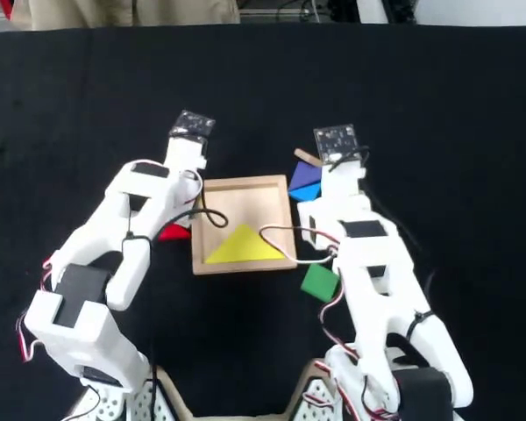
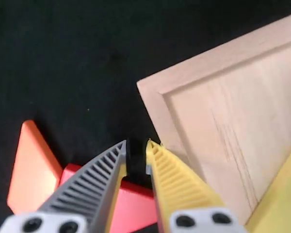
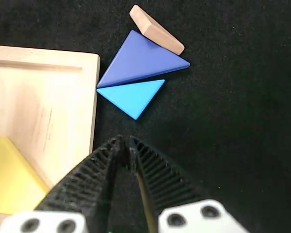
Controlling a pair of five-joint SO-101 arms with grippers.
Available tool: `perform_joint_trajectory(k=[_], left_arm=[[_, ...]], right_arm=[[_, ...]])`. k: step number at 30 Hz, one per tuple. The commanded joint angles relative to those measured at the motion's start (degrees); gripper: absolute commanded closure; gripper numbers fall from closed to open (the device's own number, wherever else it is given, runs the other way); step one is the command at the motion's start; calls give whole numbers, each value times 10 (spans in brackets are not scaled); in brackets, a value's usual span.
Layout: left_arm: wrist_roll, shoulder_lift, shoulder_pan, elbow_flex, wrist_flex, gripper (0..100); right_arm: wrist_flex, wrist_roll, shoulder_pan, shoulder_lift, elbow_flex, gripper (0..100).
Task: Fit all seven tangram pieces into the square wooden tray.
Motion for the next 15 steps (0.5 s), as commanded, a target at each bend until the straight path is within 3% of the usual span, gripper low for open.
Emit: perform_joint_trajectory(k=[1,15], left_arm=[[-65,-8,19,-25,33,920],[-207,-14,19,-22,214,921]], right_arm=[[-12,-4,10,5,-3,987],[-12,-2,9,5,-3,987]])
